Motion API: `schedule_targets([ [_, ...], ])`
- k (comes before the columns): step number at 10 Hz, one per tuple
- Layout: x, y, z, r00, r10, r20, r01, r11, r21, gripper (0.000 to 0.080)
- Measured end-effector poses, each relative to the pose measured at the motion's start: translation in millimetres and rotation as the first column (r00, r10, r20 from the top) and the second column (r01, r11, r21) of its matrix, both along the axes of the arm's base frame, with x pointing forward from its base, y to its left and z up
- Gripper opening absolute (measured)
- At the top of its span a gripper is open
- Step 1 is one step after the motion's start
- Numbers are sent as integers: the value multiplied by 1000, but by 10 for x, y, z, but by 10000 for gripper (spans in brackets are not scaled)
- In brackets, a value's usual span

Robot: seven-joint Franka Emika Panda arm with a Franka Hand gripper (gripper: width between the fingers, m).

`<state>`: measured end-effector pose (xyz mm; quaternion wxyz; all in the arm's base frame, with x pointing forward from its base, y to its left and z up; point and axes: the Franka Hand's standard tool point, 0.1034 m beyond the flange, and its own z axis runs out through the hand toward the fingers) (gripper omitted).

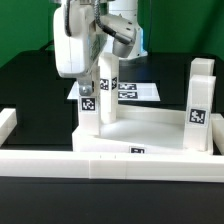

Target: Assemble desk

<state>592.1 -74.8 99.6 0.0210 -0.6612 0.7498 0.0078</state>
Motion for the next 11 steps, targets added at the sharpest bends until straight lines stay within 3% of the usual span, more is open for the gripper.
schedule_targets([
  [1, 0, 0, 0, 1000, 13, 0, -13, 1000, 0, 485],
  [2, -1, 2, 2, 997, 76, 0, -76, 997, -1, 485],
  [3, -1, 2, 0, 990, 138, 2, -138, 990, -2, 614],
  [8, 1, 9, -1, 876, 483, 14, -483, 876, -13, 649],
  [11, -1, 12, 1, 729, 685, 3, -684, 729, -30, 649],
])
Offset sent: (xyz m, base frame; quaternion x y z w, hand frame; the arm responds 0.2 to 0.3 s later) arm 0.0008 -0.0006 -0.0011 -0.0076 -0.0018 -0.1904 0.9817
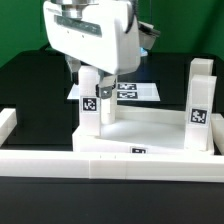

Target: Assemble desk

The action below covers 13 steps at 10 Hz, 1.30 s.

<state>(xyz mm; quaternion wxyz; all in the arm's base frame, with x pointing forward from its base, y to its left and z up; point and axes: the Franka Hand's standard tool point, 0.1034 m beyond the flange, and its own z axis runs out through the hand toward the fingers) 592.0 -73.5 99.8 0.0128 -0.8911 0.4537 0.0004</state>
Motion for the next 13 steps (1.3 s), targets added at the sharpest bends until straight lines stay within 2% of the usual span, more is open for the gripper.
schedule_targets([
  [2, 6, 2, 3, 973, 231, 0, -231, 973, -18, 649],
  [4, 6, -13, 4, 898, 441, -3, -440, 897, -26, 649],
  [7, 2, 2, 4, 796, 605, -31, -605, 795, -46, 649],
  [10, -11, -8, -5, 646, 762, -44, -764, 644, -43, 649],
  [11, -11, -11, -5, 647, 762, -44, -763, 645, -43, 649],
  [13, -12, -11, -5, 647, 761, -44, -762, 646, -43, 371],
])
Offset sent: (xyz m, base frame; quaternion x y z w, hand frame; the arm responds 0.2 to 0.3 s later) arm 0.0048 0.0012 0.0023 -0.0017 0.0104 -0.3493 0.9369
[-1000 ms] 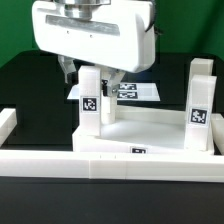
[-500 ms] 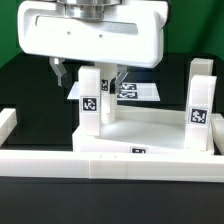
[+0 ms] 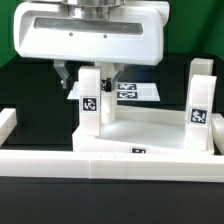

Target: Assemble desk

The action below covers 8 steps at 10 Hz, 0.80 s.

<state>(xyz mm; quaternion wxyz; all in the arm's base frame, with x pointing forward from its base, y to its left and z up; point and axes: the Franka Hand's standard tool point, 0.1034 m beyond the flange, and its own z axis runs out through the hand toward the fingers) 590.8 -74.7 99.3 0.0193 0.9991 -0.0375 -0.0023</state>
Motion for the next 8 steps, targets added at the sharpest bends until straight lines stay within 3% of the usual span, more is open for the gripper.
schedule_targets([
  [1, 0, 0, 0, 1000, 0, 0, 0, 1000, 0, 371],
  [2, 0, 0, 0, 1000, -1, 0, 1, 1000, 0, 288],
  [6, -2, 0, -1, 1000, -24, 0, 24, 1000, 1, 288],
  [8, -2, 5, -2, 988, -152, 6, 152, 988, 7, 288],
])
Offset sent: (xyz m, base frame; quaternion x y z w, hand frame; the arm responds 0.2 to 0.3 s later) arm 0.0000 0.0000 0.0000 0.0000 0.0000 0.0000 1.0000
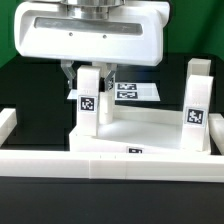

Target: Assemble desk

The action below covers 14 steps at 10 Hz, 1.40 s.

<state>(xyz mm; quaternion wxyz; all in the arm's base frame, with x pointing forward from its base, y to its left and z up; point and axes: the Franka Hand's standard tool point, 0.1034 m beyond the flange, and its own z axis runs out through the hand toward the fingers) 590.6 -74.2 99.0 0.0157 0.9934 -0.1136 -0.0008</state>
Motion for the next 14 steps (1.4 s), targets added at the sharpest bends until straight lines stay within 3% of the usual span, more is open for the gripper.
schedule_targets([
  [4, -9, -13, -12, 931, -365, 21, 364, 930, 48, 290],
  [8, -25, -25, -10, 698, -716, -18, 715, 696, 70, 290],
  [14, -9, -16, -19, 382, -923, -35, 923, 379, 70, 290],
])
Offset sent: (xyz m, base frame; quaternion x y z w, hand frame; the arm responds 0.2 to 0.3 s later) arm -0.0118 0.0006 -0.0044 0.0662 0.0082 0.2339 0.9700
